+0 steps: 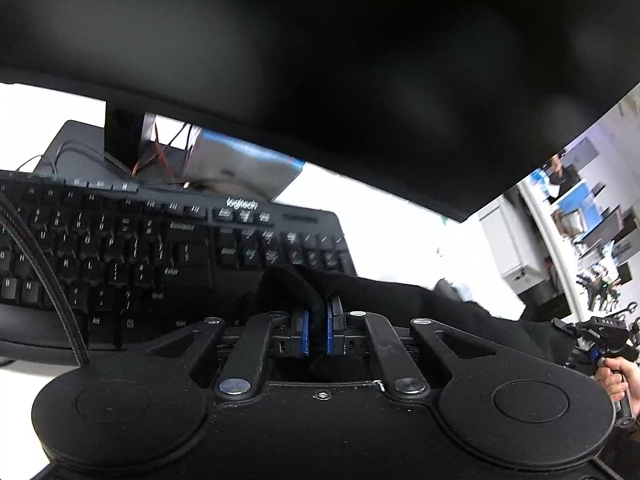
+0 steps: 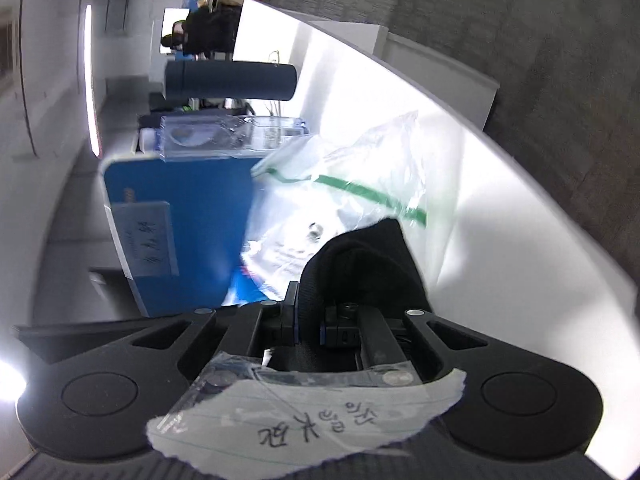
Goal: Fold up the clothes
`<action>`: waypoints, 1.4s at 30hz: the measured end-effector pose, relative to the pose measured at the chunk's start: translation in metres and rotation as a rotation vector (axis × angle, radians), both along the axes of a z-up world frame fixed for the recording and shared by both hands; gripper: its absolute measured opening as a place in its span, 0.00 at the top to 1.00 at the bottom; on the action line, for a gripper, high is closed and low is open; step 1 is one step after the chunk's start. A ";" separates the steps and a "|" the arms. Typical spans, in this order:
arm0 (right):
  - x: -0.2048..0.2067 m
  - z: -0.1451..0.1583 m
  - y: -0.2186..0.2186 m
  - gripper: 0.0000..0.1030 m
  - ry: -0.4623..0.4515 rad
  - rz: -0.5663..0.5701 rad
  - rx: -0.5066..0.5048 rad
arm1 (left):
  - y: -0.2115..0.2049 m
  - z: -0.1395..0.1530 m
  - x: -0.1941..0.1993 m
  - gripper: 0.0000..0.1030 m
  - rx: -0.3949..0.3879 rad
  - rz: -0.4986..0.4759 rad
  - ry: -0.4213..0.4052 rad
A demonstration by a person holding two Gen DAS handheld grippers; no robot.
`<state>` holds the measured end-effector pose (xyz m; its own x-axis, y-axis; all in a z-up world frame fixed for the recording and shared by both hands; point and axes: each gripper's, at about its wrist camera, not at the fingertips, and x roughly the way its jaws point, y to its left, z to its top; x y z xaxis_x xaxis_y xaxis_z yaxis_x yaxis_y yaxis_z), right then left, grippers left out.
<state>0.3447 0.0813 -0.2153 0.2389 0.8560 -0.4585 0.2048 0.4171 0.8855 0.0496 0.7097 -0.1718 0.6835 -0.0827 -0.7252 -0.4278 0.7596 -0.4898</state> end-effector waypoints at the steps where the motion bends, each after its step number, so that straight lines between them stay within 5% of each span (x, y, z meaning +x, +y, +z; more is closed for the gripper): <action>1: 0.000 -0.002 0.001 0.88 -0.001 0.000 -0.034 | -0.001 -0.001 -0.003 0.92 0.001 0.015 0.010; 2: -0.001 -0.006 -0.002 0.86 0.004 -0.010 -0.071 | -0.002 -0.001 -0.009 0.87 0.004 0.037 0.013; 3: -0.001 -0.008 -0.004 0.74 0.007 -0.024 -0.113 | -0.003 0.000 -0.016 0.72 0.008 0.064 0.016; 4: -0.002 -0.010 -0.006 0.54 0.002 -0.039 -0.151 | -0.004 0.003 -0.025 0.51 0.022 0.095 0.019; 5: -0.004 -0.008 -0.009 0.41 -0.023 -0.055 -0.184 | -0.005 0.006 -0.036 0.43 0.046 0.126 0.023; 6: -0.008 0.000 -0.012 0.15 -0.063 -0.074 -0.221 | -0.007 0.009 -0.046 0.34 0.070 0.158 0.027; 9: -0.022 0.033 -0.021 0.06 -0.219 -0.105 -0.335 | -0.011 0.017 -0.078 0.21 0.113 0.215 0.052; 12: -0.041 0.057 -0.013 0.00 -0.342 0.001 -0.484 | -0.022 0.017 -0.100 0.10 0.115 0.202 0.068; 20: -0.090 0.019 0.030 0.01 -0.307 0.318 -0.549 | -0.071 -0.033 -0.106 0.08 0.025 0.065 0.139; 24: -0.111 0.000 0.053 0.04 -0.319 0.432 -0.549 | -0.079 -0.039 -0.100 0.12 -0.002 0.013 0.091; 26: -0.121 -0.009 0.064 0.14 -0.325 0.490 -0.549 | -0.083 -0.038 -0.094 0.23 0.002 -0.022 0.078; 30: -0.131 -0.013 0.080 0.54 -0.349 0.547 -0.579 | -0.089 -0.042 -0.081 0.98 0.018 -0.092 0.124; 31: -0.131 -0.012 0.082 0.69 -0.351 0.545 -0.588 | -0.091 -0.043 -0.079 0.98 0.021 -0.100 0.131; 34: -0.134 -0.006 0.083 0.79 -0.371 0.532 -0.602 | -0.092 -0.036 -0.081 0.99 0.038 -0.108 0.109; 42: -0.159 0.044 0.059 0.87 -0.454 0.471 -0.560 | -0.104 0.008 -0.128 0.99 0.022 -0.056 0.035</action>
